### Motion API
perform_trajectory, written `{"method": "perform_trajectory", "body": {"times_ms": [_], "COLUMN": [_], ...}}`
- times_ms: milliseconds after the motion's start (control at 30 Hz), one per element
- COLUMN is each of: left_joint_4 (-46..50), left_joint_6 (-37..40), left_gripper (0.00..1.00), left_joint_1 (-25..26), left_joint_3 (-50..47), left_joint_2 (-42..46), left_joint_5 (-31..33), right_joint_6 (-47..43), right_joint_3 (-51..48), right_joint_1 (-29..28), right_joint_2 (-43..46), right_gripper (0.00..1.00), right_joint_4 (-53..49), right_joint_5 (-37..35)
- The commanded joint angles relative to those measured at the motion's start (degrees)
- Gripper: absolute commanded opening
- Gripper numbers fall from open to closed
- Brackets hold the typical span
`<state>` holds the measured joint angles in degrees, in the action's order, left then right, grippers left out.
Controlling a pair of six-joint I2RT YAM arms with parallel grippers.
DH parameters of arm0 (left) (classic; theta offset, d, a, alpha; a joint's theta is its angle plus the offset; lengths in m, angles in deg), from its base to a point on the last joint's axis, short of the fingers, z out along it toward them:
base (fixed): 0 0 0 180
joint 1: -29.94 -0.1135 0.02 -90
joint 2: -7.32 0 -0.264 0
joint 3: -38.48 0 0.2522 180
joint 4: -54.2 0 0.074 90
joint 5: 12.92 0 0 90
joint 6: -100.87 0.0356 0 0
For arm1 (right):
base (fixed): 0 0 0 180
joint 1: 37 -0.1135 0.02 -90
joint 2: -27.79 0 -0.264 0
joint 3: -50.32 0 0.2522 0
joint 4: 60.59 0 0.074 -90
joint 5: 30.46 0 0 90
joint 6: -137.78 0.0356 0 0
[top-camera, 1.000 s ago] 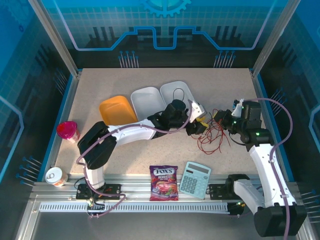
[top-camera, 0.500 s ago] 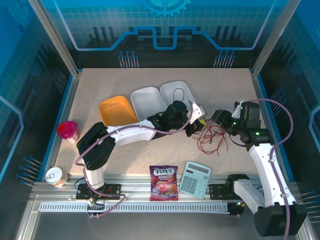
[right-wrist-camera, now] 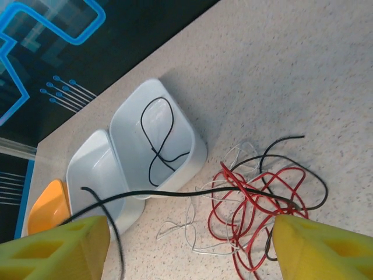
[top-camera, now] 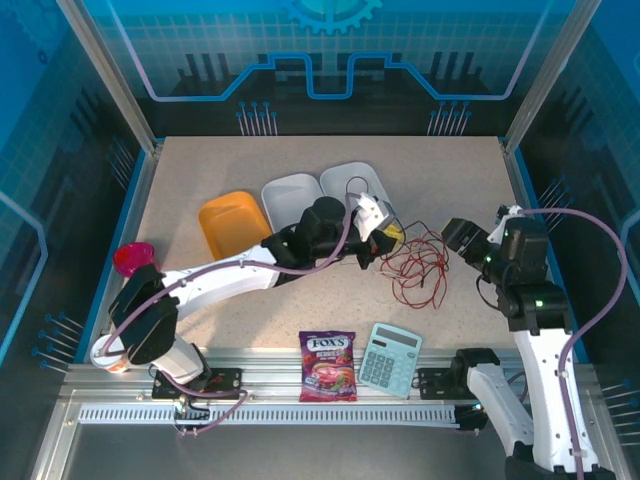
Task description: Untangle the cables
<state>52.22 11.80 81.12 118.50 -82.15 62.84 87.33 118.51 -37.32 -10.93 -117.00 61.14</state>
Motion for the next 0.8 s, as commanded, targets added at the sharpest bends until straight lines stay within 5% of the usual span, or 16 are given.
{"method": "perform_trajectory", "body": {"times_ms": [0,267,533,767], "left_joint_4": [-5.1,-6.4,-0.3,1.8], "left_joint_6": [-2.0,-1.8,-2.3,-7.8], "left_gripper": [0.00,0.00,0.00,0.00], "left_joint_1": [0.1,0.1,-0.7,-5.3], "left_joint_3": [-2.4,-2.1,1.5,5.8], "left_joint_2": [5.1,10.6,12.3,8.0], "left_joint_5": [-0.1,-0.3,12.2,13.8], "right_joint_6": [-1.2,0.9,1.2,1.1], "right_joint_3": [0.6,-2.1,-3.1,-3.7], "right_joint_1": [-0.1,0.3,0.5,0.7], "right_joint_2": [1.7,1.9,1.1,-1.0], "right_gripper": [0.75,0.74,0.77,0.78], "right_joint_4": [-2.3,-0.6,1.8,3.2], "right_joint_5": [-5.4,-6.9,-5.9,-4.0]}}
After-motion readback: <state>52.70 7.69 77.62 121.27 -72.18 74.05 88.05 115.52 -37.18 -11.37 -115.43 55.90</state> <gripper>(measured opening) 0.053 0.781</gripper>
